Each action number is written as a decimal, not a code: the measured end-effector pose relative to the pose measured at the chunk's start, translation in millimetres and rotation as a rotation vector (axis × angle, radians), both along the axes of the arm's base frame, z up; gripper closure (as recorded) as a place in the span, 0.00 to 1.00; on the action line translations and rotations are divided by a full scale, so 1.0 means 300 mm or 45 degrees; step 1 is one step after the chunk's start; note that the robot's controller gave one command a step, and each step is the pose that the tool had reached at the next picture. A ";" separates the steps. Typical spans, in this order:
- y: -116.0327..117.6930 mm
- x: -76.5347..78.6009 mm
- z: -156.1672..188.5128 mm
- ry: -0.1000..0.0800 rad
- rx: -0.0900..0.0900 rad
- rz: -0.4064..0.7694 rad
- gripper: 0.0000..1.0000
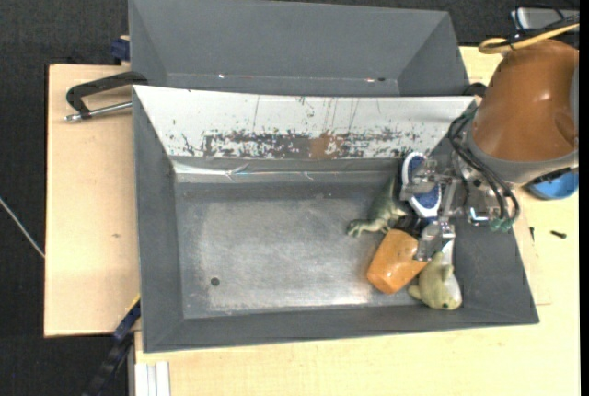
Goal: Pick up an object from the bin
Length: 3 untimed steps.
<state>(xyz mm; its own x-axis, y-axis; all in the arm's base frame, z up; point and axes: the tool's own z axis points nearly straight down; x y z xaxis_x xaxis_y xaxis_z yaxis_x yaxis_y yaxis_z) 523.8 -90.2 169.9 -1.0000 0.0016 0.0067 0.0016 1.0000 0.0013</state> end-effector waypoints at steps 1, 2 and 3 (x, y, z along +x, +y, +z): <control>-0.036 -0.001 -0.168 -0.011 -0.004 -0.113 0.00; -0.041 0.049 -0.249 -0.026 -0.012 0.532 0.00; 0.012 -0.014 -0.253 -0.047 -0.017 1.291 0.00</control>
Offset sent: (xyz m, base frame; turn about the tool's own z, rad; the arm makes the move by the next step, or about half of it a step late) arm -0.0054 -0.0157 -0.0999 0.1298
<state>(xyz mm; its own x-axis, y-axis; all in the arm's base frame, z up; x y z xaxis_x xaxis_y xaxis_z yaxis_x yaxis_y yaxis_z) 519.8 -86.5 94.0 -0.5298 -0.8479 -0.0180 -0.8475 0.5301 -0.0265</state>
